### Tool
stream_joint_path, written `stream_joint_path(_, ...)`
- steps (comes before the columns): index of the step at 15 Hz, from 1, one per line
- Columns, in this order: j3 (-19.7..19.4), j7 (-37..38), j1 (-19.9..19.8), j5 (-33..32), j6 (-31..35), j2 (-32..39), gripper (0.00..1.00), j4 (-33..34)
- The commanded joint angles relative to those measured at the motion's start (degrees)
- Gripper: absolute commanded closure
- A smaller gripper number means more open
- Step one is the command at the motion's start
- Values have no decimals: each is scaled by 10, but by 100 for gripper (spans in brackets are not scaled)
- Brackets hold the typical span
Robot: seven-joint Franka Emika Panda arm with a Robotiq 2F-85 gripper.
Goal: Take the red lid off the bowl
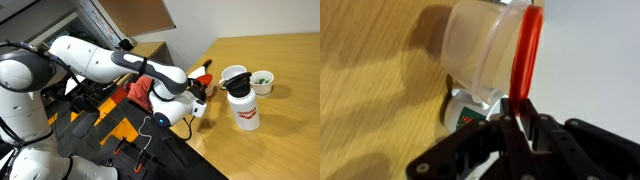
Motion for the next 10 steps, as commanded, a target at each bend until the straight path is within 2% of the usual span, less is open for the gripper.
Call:
stream_joint_path(1, -1, -5, 8, 1, 12, -10, 96, -3)
stream_joint_path(4, -2, -14, 15, 8, 26, -9, 96, -1)
stream_joint_path(10, -6, -91, 44, 62, 70, -9, 96, 5)
